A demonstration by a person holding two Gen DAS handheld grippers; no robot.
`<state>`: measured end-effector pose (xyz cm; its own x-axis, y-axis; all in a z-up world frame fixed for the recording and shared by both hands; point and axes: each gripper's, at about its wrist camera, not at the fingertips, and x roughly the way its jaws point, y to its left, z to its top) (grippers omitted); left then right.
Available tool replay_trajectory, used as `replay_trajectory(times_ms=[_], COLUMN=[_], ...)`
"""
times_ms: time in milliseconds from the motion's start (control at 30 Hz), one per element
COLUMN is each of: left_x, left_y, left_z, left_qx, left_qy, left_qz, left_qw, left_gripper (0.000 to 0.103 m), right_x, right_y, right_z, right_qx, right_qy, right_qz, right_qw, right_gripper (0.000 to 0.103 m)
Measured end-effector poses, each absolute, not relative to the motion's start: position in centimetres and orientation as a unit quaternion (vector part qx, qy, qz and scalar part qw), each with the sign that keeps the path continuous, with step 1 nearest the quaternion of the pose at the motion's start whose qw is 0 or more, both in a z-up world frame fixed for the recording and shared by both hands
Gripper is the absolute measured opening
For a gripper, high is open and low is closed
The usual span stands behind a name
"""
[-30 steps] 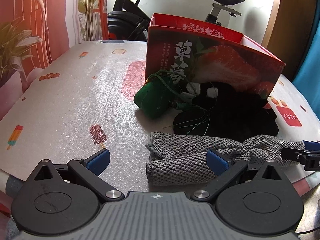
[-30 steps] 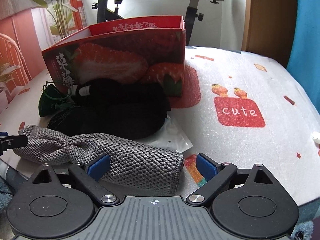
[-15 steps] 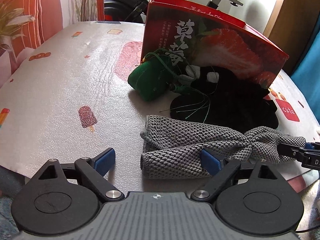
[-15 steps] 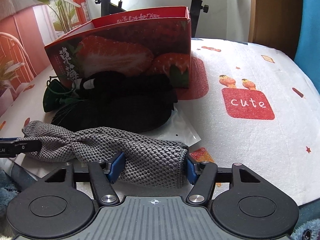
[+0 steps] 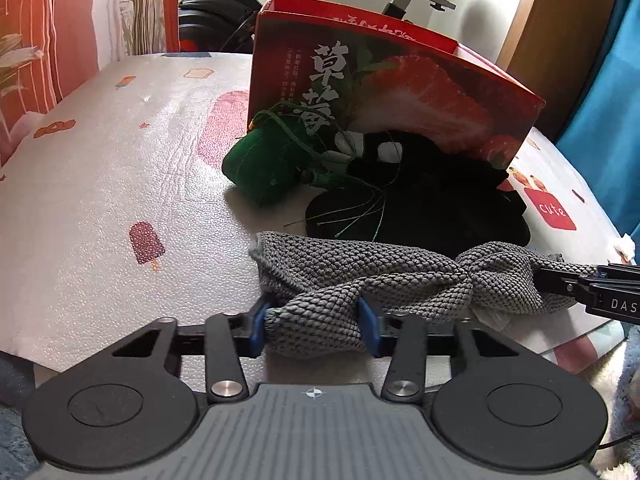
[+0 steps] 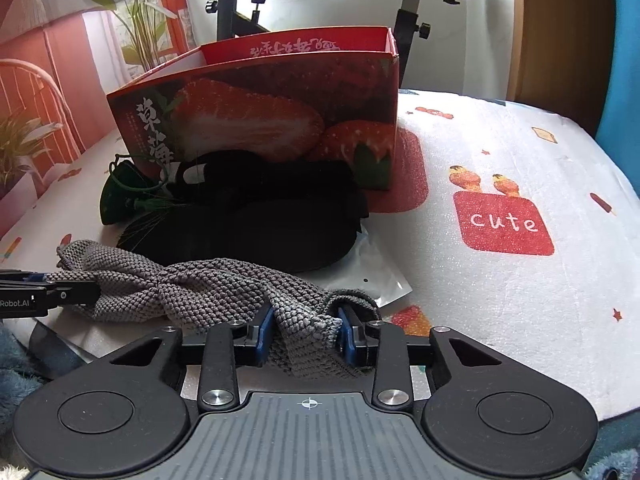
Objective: Organize soft objects
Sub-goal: 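Close the left tool on the grey towel while the right tool grips its other end, then lift the grey towel with both tools and lower it into the red box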
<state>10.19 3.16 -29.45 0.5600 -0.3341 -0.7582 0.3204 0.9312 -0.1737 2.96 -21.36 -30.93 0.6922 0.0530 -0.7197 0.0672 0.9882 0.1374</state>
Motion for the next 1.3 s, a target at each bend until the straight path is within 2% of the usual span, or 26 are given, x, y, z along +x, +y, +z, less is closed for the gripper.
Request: replay_trajectory(times_ms=[33, 133, 333, 1300], left_x=[10.2, 10.1, 9.8, 8.8], left_y=[3.3, 3.2, 3.6, 4.3], left_z=[-29.4, -29.3, -28.9, -27.3], left_qx=[-0.014, -0.013, -0.017, -0.028], left_qy=[0.431, 0.427, 0.414, 0.381], left_qz=[-0.188, -0.188, -0.186, -0.185], left_qw=[0.882, 0.884, 0.891, 0.905], left_gripper=[0.028, 0.024, 0.022, 0.02], right_x=[2.9, 2.7, 2.4, 1.2], right_y=[-21.4, -21.4, -21.6, -21.2], right_z=[-30.8, -30.6, -30.2, -28.3], right_qx=[0.079, 0.079, 0.084, 0.063], right_qy=[0.39, 0.384, 0.368, 0.313], right_qz=[-0.003, -0.002, 0.002, 0.024], right_qw=[0.918, 0.92, 0.926, 0.947], right_gripper=[0.027, 0.023, 0.017, 0.014])
